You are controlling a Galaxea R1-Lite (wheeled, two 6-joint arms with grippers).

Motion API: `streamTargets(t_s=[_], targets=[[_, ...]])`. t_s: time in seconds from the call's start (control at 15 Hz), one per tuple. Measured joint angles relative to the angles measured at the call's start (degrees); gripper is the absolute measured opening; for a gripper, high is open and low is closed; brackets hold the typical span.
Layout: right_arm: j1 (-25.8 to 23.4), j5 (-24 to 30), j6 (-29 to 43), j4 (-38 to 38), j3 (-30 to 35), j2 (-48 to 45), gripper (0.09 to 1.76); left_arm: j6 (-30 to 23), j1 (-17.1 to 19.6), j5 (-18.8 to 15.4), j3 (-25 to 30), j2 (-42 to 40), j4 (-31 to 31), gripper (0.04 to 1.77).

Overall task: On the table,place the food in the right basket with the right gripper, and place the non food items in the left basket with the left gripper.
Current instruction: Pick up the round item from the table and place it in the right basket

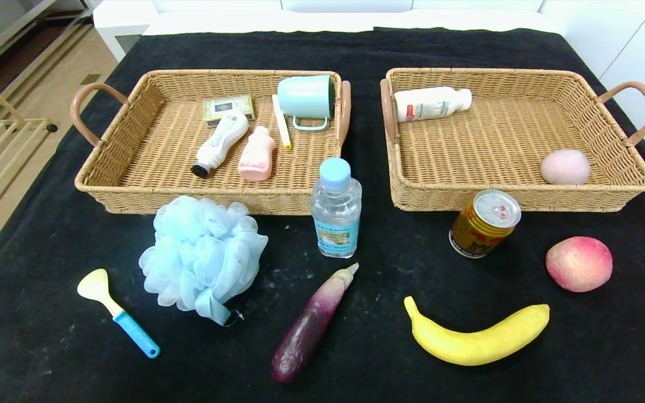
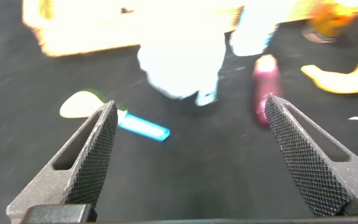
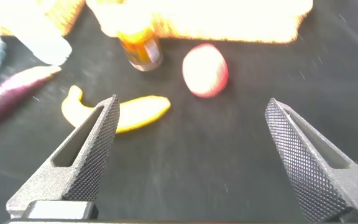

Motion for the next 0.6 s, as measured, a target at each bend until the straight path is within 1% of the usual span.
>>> streamTargets(t_s=[0.13, 0.27, 0.4, 0.6], targets=[[2.9, 0.9, -0.5, -2.0, -2.6, 6.0, 1.71, 0.2, -2.0, -3.2, -4.3, 6.4, -0.1, 1.72], [6.9, 1.8, -0.5, -5.7, -4.0, 12.3, 1.71, 0.3, -5.1, -4.9, -7.5, 13.5, -2.0, 1.72], [10.3, 2.0, -0.4, -8.8, -5.4, 18.8, 1.71, 0.3, -10.1, -5.4, -9.3, 20.5, -6.3, 1.72], [15.8, 1.5, 0.4, -11.4, -7.5, 27.1, 1.71, 0.4, -16.1, -5.5, -11.0, 30.2, -12.4, 1.72]])
